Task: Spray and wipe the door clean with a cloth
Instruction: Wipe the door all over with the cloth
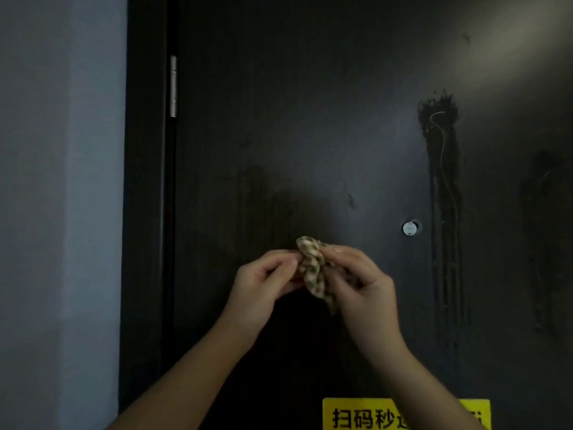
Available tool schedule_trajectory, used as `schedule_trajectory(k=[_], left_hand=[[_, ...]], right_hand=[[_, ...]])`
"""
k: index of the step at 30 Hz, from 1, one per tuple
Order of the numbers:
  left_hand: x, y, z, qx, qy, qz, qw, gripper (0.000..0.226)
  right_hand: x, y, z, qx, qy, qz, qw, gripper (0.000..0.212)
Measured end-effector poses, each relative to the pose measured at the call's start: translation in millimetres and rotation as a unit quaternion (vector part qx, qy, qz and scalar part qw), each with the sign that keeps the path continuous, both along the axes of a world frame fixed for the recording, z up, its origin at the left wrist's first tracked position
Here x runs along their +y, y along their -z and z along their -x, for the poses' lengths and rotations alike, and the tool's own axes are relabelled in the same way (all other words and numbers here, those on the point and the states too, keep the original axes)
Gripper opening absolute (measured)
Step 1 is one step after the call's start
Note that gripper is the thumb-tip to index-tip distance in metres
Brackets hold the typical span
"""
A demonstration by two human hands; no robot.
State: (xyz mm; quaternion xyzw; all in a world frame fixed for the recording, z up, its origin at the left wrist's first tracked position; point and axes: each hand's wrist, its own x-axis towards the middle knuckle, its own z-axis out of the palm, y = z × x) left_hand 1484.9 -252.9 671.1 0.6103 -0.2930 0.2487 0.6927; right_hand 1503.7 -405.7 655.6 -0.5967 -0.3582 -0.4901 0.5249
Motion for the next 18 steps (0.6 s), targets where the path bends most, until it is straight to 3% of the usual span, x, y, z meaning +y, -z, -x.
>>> schedule_trajectory(k=[1,2,4,5,7,10,15,18], left_hand=[[7,-2,-1,-0.040,-0.050,-0.054,0.996,0.018],[16,-3,-7,-0.094,-0.161,-0.132,0.974,0.018],[35,-4,-22,-0.180,-0.396,-0.290,0.852,0.027],[42,-5,-31,-0.191,-0.467,-0.348,0.790,0.039],[49,-7,-45,-0.188,-0.523,-0.419,0.719,0.057],[52,-18,-59,-0.211,-0.540,-0.446,0.681,0.061],[46,-56,-69,-0.239,-0.554,-0.412,0.683,0.060],[46,-78,-76,-0.248,-0.567,-0.384,0.685,0.059]], right_hand=[[-6,-4,-5,-0.051,0.069,0.015,0.996,0.031],[-13,-6,-11,-0.110,0.148,0.053,0.982,0.028],[-25,2,-32,-0.185,0.264,0.180,0.929,0.028],[-28,13,-44,-0.190,0.306,0.253,0.898,0.032],[-29,41,-63,-0.176,0.360,0.365,0.841,0.046],[-35,31,-75,-0.196,0.376,0.389,0.818,0.044],[-20,-72,-85,-0.186,0.390,0.270,0.860,0.046],[-24,-85,-92,-0.252,0.397,0.331,0.818,0.046]])
